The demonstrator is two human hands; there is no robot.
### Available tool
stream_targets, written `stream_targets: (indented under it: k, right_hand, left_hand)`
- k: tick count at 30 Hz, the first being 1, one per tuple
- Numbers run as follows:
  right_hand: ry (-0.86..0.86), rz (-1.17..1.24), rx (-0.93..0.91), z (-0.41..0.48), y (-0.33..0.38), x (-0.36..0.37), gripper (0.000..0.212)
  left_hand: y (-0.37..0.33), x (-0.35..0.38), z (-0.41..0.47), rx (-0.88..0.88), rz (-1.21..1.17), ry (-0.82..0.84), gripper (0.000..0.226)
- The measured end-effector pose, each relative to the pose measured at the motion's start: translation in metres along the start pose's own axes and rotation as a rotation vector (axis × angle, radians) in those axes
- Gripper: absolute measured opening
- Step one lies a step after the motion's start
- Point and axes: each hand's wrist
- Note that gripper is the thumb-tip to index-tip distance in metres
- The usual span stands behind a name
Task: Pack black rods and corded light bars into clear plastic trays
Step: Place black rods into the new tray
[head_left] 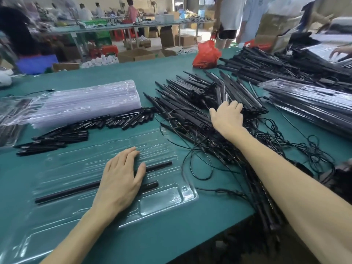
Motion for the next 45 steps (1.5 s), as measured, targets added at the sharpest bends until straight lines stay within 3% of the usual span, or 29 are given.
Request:
stream_targets:
  k: [5,9,14,19,22,25,30,39,42,45]
  right_hand:
    - [0.103,0.152,0.134,0.005,-0.014,0.001,0.052]
    - [0.094,0.323,0.164,0.01,-0.022,-0.002,0.021]
    - [0.055,0.607,0.29,0.016,-0.017,-0.011,0.033]
    - [0.054,0.656,0.267,0.019,-0.008,-0.02,0.032]
    - [0.038,0.722,0.156,0.022,0.013,-0.033,0.025]
    - [0.044,0.767,0.026,0.028,0.044,-0.046,0.037]
    - [0.053,0.702,-0.037,0.031,0.074,-0.038,0.029]
    - [0.016,0.482,0.147,0.028,0.014,0.001,0.031]
    - [-0.015,0.345,0.095,0.031,-0.002,-0.003,0.034]
    - [0.07,0.237,0.028,0.034,-0.008,-0.008,0.036]
  left_hand:
    - [-0.001,0.001,0.0,-0.015,-0.004,0.007,0.05]
    - [-0.001,0.0,-0.001,-0.02,-0.002,0.004,0.051]
    - [-0.001,0.0,0.0,-0.023,-0.008,0.006,0.052]
    - [-0.002,0.0,0.0,-0.021,-0.002,0.001,0.051]
    - [-0.003,0.0,0.0,-0.018,0.0,-0.001,0.051]
    - [-0.003,0.0,0.0,-0.018,-0.006,-0.002,0.05]
    - [-0.003,-0.001,0.0,-0.027,-0.021,0.003,0.051]
    - [0.0,0.0,-0.001,-0.027,-0.021,-0.004,0.05]
    - [0.0,0.0,-0.002,-0.023,-0.019,-0.004,0.051]
    - [0.0,-0.001,-0.002,-0.021,-0.015,-0.002,0.051]
Point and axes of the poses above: each hand's wrist, its own z-axis towards the middle knuckle, its own x-axis out of the palm, y = z × x, and after that the axes turned 14 degrees about -y, right-handed
